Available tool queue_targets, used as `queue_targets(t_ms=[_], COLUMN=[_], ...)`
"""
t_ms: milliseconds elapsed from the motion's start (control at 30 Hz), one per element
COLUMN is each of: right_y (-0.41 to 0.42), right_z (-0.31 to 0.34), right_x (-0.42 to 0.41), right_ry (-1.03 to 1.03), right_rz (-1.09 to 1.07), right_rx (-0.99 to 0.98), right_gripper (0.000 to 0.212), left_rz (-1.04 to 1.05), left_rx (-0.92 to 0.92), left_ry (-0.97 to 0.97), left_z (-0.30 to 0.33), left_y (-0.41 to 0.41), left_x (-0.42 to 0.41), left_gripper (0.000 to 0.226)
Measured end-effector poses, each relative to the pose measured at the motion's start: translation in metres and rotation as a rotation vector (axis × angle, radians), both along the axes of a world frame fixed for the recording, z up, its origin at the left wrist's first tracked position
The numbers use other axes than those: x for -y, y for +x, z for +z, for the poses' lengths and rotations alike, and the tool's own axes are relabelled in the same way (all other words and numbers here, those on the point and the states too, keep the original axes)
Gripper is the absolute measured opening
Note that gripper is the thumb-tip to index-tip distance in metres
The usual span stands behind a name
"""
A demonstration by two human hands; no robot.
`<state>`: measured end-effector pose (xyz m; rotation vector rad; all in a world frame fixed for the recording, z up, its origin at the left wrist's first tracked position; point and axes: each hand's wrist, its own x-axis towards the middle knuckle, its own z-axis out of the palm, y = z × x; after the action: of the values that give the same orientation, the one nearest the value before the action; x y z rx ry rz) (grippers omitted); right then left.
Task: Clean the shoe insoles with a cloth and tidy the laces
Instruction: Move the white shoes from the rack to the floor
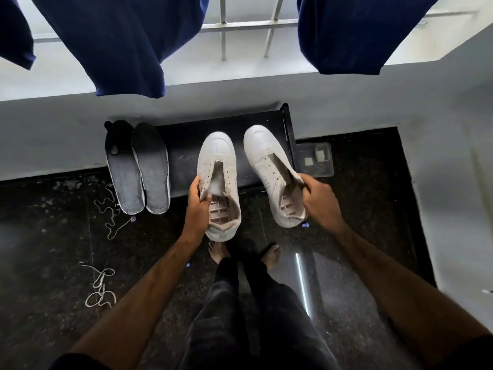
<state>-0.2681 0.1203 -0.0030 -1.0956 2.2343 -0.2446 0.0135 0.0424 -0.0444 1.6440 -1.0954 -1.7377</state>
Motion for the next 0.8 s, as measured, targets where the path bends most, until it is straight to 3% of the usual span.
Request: queue_targets(t_ms=[233, 433, 667, 800], right_y=[-0.001, -0.022, -0.045, -0.048], right_z=[-0.017, -0.075, -0.217, -0.325], right_x=[-0.118, -0.222, -0.27, -0.271], right_ry=[0.002, -0.025, 0.084, 0.132], right_rz=[-0.084, -0.193, -0.223, -0.218], right_rx=[0.081, 0.156, 0.178, 0.185], right_gripper=[0.052, 0.051, 0.047, 0.048], left_rz=[0.007, 0.053, -0.016, -0.019], left_rx=[-0.011, 0.094, 0.18, 0.202], left_ry=[0.035, 0.129, 0.258, 0.234], left_z=[-0.001, -0.06, -0.18, -0.279], left_y=[-0.028, -0.063, -0.103, -0.113], left_x=[-0.095, -0.199, -0.254, -0.26], left_gripper=[0.057, 0.053, 0.062, 0.049])
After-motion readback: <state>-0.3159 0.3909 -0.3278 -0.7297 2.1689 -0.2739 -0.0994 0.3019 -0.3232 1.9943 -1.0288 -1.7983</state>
